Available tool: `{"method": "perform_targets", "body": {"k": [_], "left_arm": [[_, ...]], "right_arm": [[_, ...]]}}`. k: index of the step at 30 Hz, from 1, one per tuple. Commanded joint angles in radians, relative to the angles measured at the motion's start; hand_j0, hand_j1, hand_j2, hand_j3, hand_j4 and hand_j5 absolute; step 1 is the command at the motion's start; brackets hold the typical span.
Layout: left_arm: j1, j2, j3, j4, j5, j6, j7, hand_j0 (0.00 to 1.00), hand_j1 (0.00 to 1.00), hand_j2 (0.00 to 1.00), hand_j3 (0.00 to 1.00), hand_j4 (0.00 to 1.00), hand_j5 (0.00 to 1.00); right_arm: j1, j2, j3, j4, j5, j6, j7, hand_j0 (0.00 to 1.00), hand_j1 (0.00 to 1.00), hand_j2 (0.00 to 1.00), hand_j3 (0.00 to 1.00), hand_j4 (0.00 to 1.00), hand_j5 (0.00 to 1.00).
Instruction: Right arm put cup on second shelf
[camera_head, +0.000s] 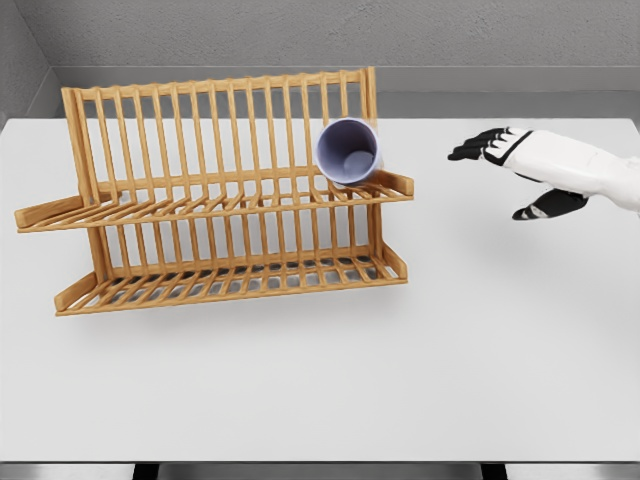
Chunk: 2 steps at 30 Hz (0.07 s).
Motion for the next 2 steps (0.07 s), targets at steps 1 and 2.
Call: {"method": "perform_targets", "body": {"k": [1,2], "left_arm": [[0.000,0.000,0.000,0.000,0.000,0.000,0.000,1.00,1.00,1.00,1.00,1.00,1.00],[0.000,0.000,0.000,0.000,0.000,0.000,0.000,1.00,1.00,1.00,1.00,1.00,1.00]], "right_arm": [[0.002,0.044,-0.077,0.024,0.006,0.005,-0.001,1.00,1.00,1.00,1.00,1.00,1.00],[0.003,0.050,-0.081,0.012,0.006,0.005,-0.001,1.00,1.00,1.00,1.00,1.00,1.00]]}}
